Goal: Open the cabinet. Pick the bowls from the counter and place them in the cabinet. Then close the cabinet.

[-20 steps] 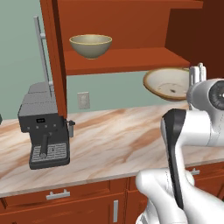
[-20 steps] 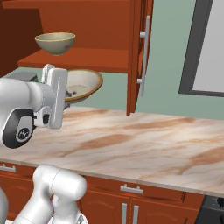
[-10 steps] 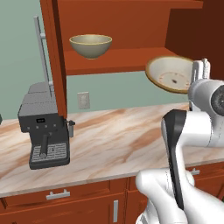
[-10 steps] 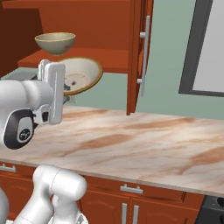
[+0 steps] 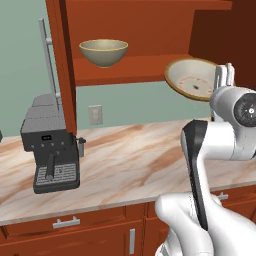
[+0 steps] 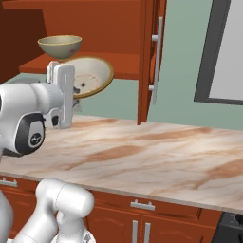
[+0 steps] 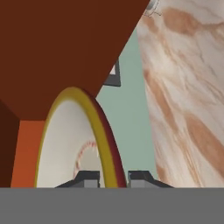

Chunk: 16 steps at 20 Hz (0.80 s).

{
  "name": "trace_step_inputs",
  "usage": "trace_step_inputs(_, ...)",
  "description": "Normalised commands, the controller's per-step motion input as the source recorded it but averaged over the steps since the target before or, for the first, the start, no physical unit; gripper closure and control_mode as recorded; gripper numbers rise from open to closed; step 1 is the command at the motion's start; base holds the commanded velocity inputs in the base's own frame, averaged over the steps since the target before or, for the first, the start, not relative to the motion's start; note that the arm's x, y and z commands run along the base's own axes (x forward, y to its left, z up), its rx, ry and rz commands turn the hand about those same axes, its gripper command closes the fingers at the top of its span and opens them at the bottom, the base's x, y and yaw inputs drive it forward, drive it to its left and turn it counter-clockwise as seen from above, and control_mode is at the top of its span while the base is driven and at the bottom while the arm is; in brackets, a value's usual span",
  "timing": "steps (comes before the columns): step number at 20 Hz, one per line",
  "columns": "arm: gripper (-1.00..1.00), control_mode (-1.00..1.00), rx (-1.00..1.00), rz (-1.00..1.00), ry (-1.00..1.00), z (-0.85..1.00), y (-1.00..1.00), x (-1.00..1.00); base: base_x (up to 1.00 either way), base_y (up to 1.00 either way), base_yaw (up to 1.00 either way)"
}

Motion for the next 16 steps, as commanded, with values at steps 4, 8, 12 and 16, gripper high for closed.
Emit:
trace_step_inputs(4, 1.00, -1.00, 0.00, 0.00, -0.04, 0.01, 0.00, 0.35, 0.00, 0.00, 0.00)
trace_step_inputs(8, 1.00, -1.00, 0.00, 0.00, 0.00, 0.00, -0.01, 0.47, 0.00, 0.00, 0.00)
trace_step_inputs(12, 1.00, -1.00, 0.00, 0.00, 0.00, 0.00, 0.00, 0.45, 0.00, 0.00, 0.00)
trace_step_inputs(16, 1.00, -1.00, 0.00, 0.00, 0.00, 0.00, 0.00, 0.52, 0.00, 0.00, 0.00)
